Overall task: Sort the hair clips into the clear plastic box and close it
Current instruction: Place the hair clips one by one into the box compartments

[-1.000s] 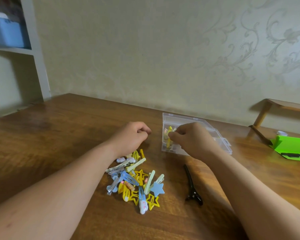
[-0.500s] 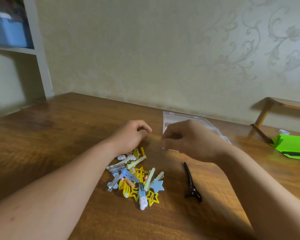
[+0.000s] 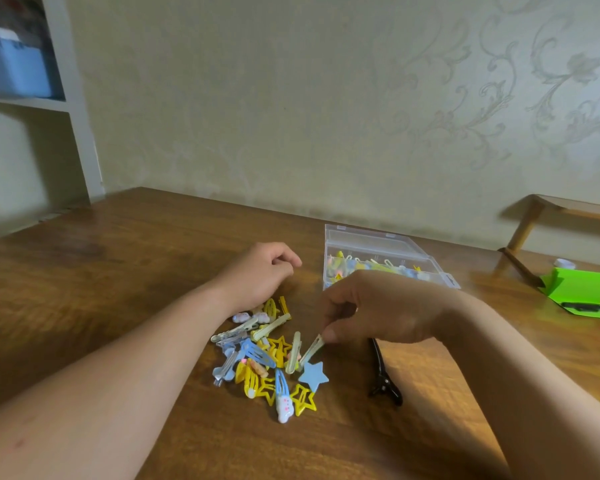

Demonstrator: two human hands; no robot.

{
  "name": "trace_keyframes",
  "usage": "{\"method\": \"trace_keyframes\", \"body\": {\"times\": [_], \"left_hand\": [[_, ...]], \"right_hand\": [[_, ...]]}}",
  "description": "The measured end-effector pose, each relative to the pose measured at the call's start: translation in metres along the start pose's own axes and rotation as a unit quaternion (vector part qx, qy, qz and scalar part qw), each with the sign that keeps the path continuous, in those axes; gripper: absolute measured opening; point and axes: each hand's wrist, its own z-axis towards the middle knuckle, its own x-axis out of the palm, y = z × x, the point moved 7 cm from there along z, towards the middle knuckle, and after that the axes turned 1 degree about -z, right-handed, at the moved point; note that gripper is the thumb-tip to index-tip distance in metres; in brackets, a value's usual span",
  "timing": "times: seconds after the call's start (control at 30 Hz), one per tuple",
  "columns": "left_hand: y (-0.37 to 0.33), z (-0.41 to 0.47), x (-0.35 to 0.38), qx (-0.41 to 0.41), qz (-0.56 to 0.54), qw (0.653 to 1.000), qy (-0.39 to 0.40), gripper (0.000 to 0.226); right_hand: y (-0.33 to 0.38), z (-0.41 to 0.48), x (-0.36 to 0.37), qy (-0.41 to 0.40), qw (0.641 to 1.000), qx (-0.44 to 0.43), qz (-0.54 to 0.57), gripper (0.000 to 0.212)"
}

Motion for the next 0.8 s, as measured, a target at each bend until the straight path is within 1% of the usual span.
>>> {"method": "trace_keyframes", "body": {"times": [0.07, 0.17, 0.23, 0.27, 0.33, 0.37, 0.43, 0.47, 0.53, 0.67, 0.8], "left_hand": [[0.000, 0.000, 0.000, -0.002, -0.001, 1.000, 0.000, 0.025], [0.000, 0.000, 0.000, -0.008, 0.002, 1.000, -0.001, 0.026], [-0.001, -0.001, 0.000, -0.011, 0.004, 1.000, -0.001, 0.026], [-0.002, -0.001, 0.000, -0.011, 0.005, 1.000, 0.000, 0.027], [-0.003, -0.003, 0.001, -0.011, 0.010, 1.000, 0.004, 0.029], [-0.003, -0.003, 0.001, -0.012, 0.011, 1.000, 0.005, 0.030], [-0.004, -0.005, 0.001, -0.013, 0.014, 1.000, 0.007, 0.030], [-0.004, -0.005, 0.001, -0.012, 0.017, 1.000, 0.007, 0.030], [-0.004, -0.005, 0.001, -0.012, 0.020, 1.000, 0.007, 0.029], [-0.004, -0.005, 0.000, -0.010, 0.021, 1.000, 0.008, 0.029], [-0.005, -0.006, 0.000, -0.007, 0.025, 1.000, 0.009, 0.029]], "right_hand": [[-0.003, -0.003, -0.007, -0.019, 1.000, -0.001, 0.001, 0.006], [-0.008, -0.006, -0.014, -0.023, 0.999, -0.012, 0.032, 0.009], [-0.012, -0.009, -0.021, -0.040, 0.995, -0.022, 0.090, 0.012], [-0.017, -0.010, -0.027, -0.066, 0.989, -0.026, 0.131, 0.012], [-0.035, -0.013, -0.043, -0.161, 0.968, -0.013, 0.192, 0.008], [-0.046, -0.015, -0.051, -0.224, 0.954, 0.007, 0.197, 0.006], [-0.067, -0.021, -0.060, -0.336, 0.925, 0.067, 0.165, 0.006], [-0.075, -0.021, -0.060, -0.367, 0.915, 0.095, 0.138, 0.007], [-0.082, -0.018, -0.055, -0.381, 0.910, 0.130, 0.097, 0.007], [-0.082, -0.010, -0.047, -0.360, 0.921, 0.144, 0.032, 0.007], [-0.084, -0.013, -0.049, -0.352, 0.921, 0.165, -0.015, 0.008]]}}
